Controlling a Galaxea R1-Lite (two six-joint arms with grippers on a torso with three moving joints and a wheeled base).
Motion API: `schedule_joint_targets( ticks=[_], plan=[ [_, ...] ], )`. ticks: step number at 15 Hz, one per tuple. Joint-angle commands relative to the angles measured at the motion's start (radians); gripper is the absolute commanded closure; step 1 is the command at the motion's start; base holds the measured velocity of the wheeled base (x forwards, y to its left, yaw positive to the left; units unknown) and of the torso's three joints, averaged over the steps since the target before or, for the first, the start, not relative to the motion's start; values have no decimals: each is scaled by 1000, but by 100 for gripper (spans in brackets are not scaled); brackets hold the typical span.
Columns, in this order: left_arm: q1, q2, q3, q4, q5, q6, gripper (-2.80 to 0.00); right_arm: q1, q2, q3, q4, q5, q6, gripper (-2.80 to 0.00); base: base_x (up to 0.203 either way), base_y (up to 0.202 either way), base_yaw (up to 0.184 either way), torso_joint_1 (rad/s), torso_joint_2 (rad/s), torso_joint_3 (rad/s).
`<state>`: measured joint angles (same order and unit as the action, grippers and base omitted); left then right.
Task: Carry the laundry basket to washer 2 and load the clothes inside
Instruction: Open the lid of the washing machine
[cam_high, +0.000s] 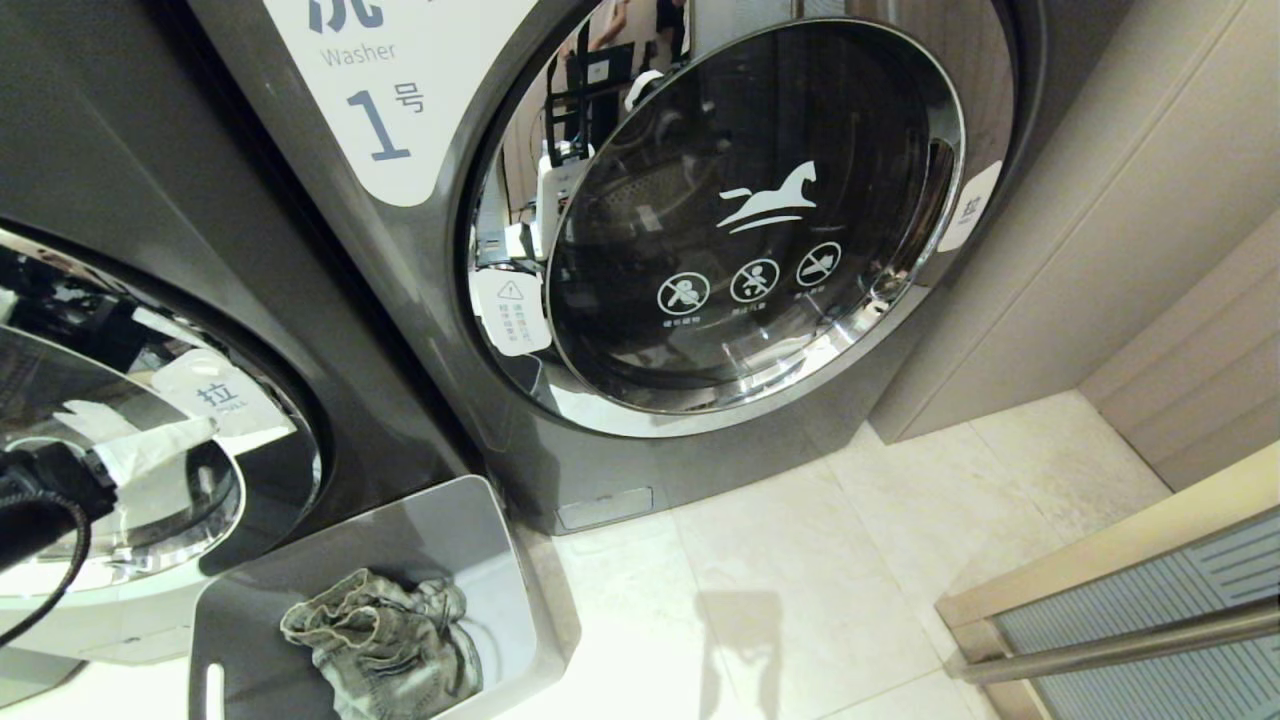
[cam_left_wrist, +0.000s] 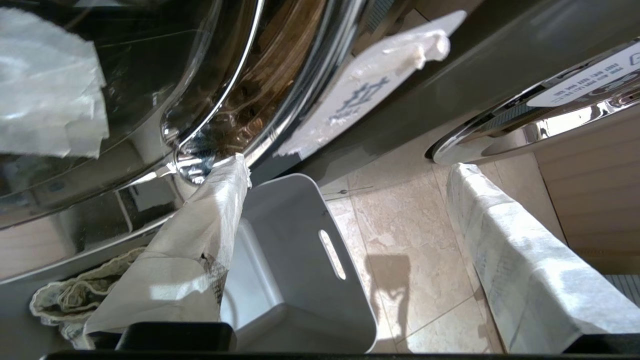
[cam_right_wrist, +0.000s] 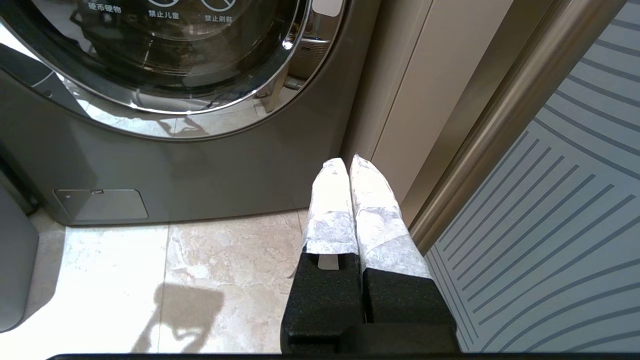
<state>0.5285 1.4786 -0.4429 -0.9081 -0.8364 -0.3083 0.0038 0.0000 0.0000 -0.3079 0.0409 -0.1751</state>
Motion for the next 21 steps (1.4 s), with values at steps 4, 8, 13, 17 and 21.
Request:
schedule_joint_targets(
  ticks=[4,8,13,17,21],
  plan=[
    [-41,58,-48,-18,-4,-6,-280,1,1,40,-2,1,-1,0,0,0,0,0,0,0],
    [-54,80,-68,-20,-4,-5,-280,1,0,40,-2,1,-1,0,0,0,0,0,0,0],
    [-62,94,-92,-20,-3,-3,-280,1,0,40,-2,1,-1,0,0,0,0,0,0,0],
    [-88,88,-94,-20,-3,-5,-280,1,0,40,-2,1,-1,0,0,0,0,0,0,0],
    [-99,62,-68,-36,-4,-7,-280,1,2,40,-2,1,-1,0,0,0,0,0,0,0]
  ],
)
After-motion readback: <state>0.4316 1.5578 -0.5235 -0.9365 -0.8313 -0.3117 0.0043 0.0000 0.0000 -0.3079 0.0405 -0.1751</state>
